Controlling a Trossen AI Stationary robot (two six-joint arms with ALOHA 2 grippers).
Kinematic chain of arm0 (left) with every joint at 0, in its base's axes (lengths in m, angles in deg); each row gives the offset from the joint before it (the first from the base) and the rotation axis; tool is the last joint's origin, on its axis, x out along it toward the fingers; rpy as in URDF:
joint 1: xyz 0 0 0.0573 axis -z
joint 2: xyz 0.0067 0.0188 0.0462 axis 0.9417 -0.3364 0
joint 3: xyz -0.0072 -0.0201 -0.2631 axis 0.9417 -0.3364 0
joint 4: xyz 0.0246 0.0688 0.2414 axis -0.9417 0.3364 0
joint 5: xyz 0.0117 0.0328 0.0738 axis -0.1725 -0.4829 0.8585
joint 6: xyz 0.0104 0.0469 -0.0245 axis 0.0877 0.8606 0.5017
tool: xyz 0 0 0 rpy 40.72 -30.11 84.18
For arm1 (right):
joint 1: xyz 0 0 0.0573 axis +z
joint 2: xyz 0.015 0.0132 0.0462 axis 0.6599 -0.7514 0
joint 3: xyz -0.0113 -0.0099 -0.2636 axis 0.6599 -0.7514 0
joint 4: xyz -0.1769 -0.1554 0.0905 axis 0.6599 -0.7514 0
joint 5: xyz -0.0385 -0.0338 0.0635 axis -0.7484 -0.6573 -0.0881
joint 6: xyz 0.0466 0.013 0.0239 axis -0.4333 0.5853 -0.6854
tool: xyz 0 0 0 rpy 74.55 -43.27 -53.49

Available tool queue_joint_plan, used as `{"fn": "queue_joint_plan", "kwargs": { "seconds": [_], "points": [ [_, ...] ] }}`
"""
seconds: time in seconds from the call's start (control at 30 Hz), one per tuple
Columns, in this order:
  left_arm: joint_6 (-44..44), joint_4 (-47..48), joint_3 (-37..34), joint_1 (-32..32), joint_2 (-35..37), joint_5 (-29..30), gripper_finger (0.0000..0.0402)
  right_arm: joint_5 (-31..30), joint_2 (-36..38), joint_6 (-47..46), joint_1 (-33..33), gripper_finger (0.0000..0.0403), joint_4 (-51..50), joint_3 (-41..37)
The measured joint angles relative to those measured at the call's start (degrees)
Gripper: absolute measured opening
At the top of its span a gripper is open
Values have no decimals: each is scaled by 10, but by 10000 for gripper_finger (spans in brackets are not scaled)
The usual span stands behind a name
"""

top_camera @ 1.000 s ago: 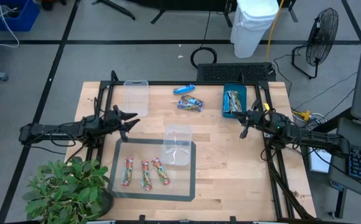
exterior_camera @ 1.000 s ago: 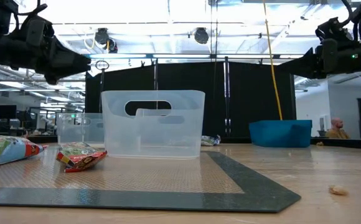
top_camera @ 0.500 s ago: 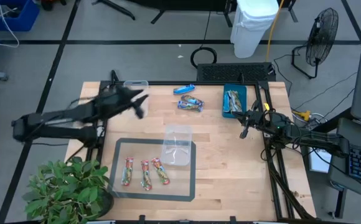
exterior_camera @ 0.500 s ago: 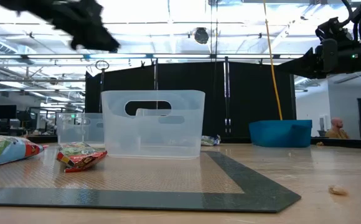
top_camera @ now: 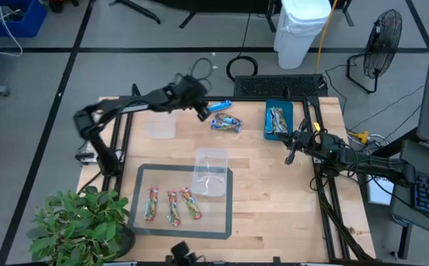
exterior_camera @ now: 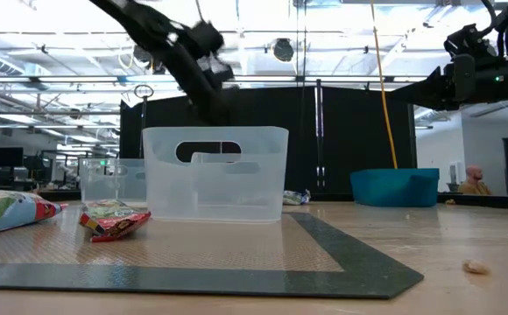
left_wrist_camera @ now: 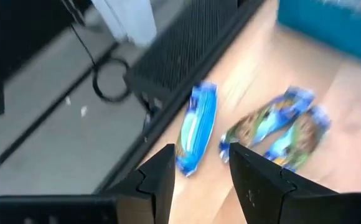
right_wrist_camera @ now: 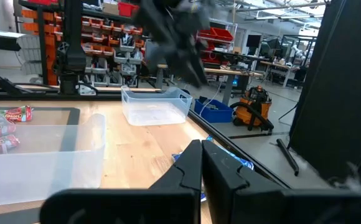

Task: Pick and place Granola Bars by type
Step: Put the blue granola bar into the top blue bin

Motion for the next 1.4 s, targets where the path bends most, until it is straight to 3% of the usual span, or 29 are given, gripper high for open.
{"fn": "queue_joint_plan", "kwargs": {
  "seconds": [0.27,0.57,1.17,1.33,1.4],
  "points": [
    [69,2,61,-2,-133,-13,157,0,0,0,0,3,0,0],
    [63,-14,73,-3,-200,20,157,0,0,0,0,2,0,0],
    [54,23,73,-7,-199,55,157,0,0,0,0,1,0,0],
    [75,18,73,-1,-199,55,157,0,0,0,0,3,0,0],
    [117,-2,73,7,-199,87,157,0,0,0,0,4,0,0]
  ]
}}
